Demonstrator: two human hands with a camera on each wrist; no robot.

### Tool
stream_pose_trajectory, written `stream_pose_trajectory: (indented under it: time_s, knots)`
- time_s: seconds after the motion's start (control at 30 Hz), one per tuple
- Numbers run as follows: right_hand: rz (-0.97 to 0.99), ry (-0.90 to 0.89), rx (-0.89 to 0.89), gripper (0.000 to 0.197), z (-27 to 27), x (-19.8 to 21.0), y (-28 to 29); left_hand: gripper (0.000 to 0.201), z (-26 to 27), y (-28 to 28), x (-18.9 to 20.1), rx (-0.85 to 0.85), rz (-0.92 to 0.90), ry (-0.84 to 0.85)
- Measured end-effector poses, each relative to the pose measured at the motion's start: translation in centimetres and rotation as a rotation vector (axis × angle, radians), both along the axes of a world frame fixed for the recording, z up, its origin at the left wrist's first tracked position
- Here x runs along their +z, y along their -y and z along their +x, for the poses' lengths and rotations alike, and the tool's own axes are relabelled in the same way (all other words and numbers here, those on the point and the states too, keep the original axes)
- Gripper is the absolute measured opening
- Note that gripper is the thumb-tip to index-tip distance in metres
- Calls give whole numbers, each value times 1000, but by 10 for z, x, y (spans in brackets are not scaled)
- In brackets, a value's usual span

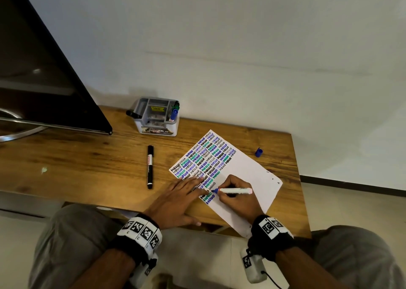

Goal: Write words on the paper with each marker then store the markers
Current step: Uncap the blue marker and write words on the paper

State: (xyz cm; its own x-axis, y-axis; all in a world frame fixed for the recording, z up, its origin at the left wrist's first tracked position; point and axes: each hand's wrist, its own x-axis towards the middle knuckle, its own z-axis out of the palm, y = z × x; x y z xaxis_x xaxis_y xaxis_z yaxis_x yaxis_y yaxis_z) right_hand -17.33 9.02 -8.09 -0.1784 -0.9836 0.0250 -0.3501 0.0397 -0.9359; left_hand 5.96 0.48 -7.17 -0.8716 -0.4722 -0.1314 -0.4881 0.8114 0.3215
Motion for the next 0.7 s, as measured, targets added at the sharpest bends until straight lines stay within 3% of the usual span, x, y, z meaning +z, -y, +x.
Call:
stream_pose_trajectory:
  time_s: [0.7]
  knots:
    - [1,-8,-17,15,0,-1,-1,86,0,-1,1,2,15,6]
